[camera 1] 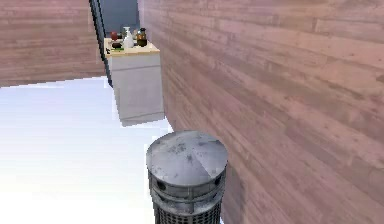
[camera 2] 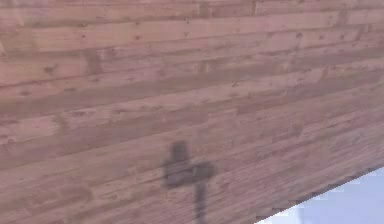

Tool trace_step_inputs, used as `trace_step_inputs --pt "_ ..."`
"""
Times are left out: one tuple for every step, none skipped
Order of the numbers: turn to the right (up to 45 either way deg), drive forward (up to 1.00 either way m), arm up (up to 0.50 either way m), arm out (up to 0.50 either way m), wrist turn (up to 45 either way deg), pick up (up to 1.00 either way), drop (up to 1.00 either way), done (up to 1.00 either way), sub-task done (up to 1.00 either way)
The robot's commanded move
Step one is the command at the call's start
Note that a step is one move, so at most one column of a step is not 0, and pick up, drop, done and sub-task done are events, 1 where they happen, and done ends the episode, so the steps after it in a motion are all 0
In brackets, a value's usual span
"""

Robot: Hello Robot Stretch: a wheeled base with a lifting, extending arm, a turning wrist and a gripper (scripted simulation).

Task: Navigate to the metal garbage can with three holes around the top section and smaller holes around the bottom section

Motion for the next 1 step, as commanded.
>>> trace_step_inputs --pt "0.0 0.0 0.0 0.0 0.0 0.0 0.0 1.0 0.0"
